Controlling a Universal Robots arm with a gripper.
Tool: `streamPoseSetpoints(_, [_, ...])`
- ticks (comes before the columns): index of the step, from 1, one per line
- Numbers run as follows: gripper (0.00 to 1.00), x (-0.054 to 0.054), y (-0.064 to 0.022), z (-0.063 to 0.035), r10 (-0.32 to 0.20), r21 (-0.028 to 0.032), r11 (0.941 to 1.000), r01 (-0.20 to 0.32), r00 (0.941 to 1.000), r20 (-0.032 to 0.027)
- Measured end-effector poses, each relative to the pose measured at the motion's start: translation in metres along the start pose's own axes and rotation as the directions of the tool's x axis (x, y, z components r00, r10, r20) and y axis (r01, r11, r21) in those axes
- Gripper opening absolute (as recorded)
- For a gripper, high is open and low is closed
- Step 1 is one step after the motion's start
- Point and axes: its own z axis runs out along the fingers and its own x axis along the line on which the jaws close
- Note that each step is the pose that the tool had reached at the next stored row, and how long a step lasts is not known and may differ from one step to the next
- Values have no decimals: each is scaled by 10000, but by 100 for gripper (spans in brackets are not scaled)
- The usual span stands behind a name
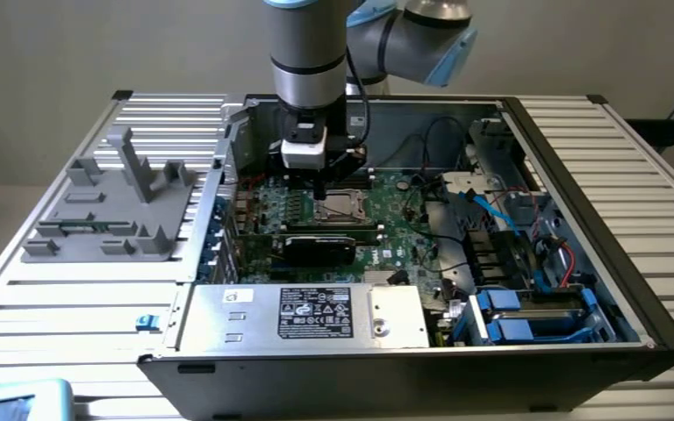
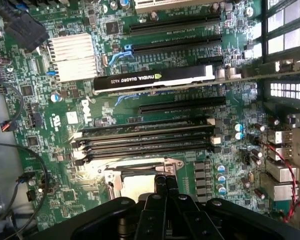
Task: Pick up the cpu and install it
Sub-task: 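Install the second cpu locking lever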
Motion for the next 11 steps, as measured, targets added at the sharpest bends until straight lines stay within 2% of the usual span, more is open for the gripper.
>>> streamPoseSetpoints(4, [11,3,50,0,31,403,9992,-33,10000,53])
streamPoseSetpoints(7, [11,6,87,0,56,657,9978,-62,9999,87])
streamPoseSetpoints(9, [11,9,120,-1,69,774,9970,-77,9999,103])
streamPoseSetpoints(11, [11,13,163,-5,75,845,9964,-85,9999,113])
